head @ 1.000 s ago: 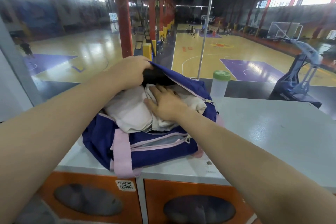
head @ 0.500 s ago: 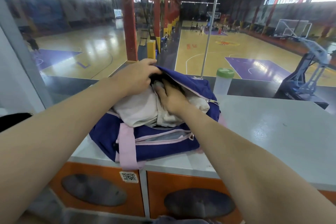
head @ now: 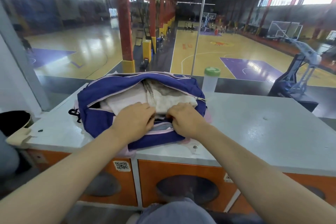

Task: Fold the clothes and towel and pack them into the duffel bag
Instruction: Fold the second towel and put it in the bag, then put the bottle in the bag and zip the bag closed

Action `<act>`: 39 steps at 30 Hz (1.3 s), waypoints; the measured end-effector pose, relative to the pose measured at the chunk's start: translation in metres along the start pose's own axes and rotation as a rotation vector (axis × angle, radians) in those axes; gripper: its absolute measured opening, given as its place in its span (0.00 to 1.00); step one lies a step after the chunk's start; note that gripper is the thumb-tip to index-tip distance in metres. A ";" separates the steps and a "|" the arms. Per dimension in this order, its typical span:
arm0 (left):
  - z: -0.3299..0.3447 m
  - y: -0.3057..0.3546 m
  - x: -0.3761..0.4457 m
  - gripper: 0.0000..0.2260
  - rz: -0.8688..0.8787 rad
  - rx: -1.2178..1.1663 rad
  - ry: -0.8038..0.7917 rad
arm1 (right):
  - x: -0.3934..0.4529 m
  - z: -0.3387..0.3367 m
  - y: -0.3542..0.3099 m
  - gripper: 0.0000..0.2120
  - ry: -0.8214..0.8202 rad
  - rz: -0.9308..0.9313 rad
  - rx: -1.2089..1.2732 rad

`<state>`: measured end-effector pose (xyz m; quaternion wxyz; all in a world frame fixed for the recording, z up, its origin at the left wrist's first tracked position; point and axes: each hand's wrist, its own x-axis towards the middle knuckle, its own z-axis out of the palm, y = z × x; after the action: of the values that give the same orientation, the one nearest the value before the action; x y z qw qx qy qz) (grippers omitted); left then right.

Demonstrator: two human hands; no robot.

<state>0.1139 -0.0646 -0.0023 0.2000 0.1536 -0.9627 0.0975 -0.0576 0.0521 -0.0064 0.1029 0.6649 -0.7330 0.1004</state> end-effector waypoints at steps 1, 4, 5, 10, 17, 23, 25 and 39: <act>0.003 0.001 -0.007 0.12 -0.058 0.025 -0.044 | -0.002 0.002 0.002 0.11 -0.022 0.019 0.041; 0.010 0.006 -0.019 0.20 -0.205 0.086 -0.172 | -0.003 0.006 0.002 0.12 -0.145 0.075 0.059; 0.011 0.008 -0.021 0.23 -0.230 0.109 -0.199 | -0.002 0.007 0.001 0.13 -0.182 0.077 0.025; 0.008 0.010 -0.028 0.30 -0.183 0.153 -0.229 | -0.001 -0.005 -0.001 0.25 -0.373 0.045 -0.195; -0.014 -0.002 -0.047 0.11 0.035 0.119 0.112 | -0.008 -0.028 0.010 0.12 -0.247 0.011 -0.141; -0.060 -0.029 -0.056 0.15 -0.184 -0.034 -0.041 | -0.018 -0.077 0.037 0.21 -0.201 0.069 -0.285; -0.067 -0.041 -0.056 0.17 -0.288 -0.175 -0.077 | -0.019 -0.088 0.037 0.21 -0.204 0.100 -0.236; -0.044 -0.067 -0.068 0.04 -0.587 -0.203 0.189 | -0.050 -0.085 -0.007 0.12 -0.060 0.282 -0.118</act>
<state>0.2109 -0.0987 0.0179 0.3225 0.3942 -0.8593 -0.0471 -0.0444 0.1229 0.0612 0.1047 0.5509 -0.8264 0.0509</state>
